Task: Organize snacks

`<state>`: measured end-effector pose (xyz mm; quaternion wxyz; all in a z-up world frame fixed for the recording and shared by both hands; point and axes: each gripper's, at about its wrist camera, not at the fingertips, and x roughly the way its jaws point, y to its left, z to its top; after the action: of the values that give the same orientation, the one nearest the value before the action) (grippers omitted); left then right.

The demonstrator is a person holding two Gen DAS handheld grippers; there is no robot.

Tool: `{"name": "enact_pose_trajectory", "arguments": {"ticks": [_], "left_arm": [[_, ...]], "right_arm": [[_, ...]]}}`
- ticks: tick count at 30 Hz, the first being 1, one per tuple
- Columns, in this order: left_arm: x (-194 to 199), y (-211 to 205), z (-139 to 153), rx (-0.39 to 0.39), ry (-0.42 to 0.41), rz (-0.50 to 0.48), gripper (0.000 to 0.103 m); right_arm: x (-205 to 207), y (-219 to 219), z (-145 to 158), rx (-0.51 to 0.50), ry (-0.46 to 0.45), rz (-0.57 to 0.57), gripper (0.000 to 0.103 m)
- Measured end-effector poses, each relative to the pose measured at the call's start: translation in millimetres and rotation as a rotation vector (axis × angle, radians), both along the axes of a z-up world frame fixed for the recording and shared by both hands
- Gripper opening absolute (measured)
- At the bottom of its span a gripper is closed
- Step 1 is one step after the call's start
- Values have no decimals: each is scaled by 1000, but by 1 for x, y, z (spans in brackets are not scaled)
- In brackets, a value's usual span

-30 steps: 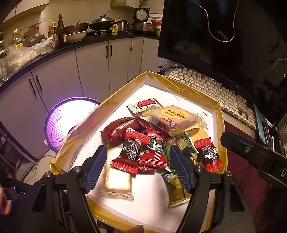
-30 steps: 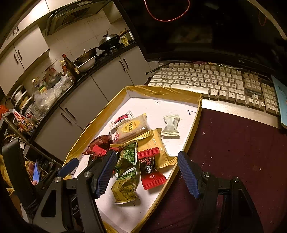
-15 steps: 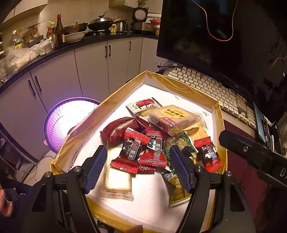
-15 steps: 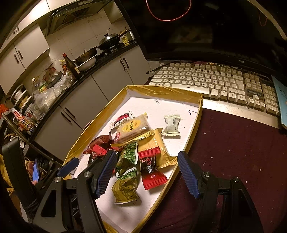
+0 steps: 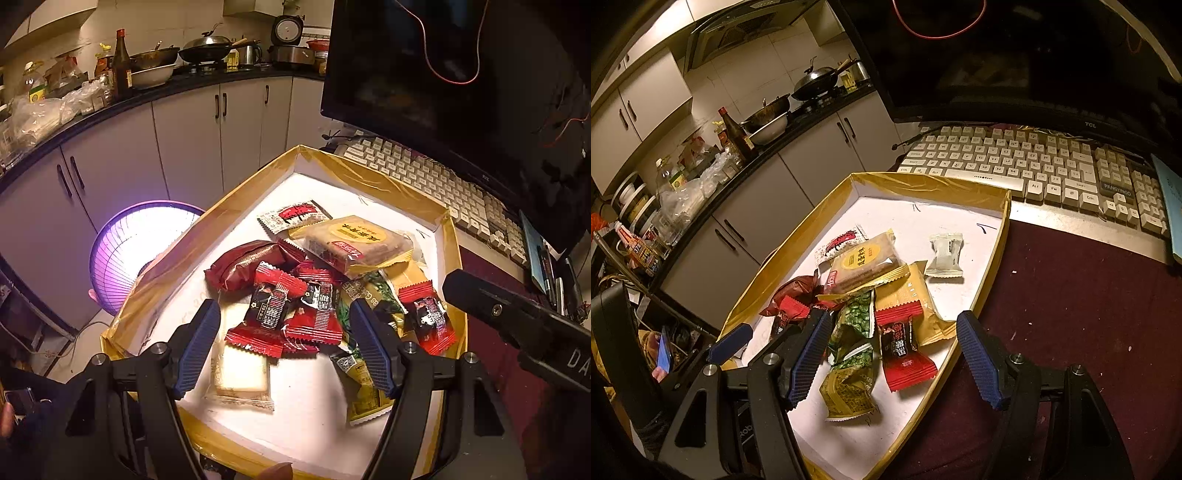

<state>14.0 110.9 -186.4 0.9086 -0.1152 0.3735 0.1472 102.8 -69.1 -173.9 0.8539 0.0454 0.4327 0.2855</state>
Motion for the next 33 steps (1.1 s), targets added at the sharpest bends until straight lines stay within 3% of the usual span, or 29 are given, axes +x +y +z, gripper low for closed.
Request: {"name": "enact_pose_trajectory", "arguments": {"ticks": [33], "left_arm": [[0, 1, -2, -5, 7, -3, 72]], "right_arm": [[0, 0, -1, 2, 1, -2, 72]]}}
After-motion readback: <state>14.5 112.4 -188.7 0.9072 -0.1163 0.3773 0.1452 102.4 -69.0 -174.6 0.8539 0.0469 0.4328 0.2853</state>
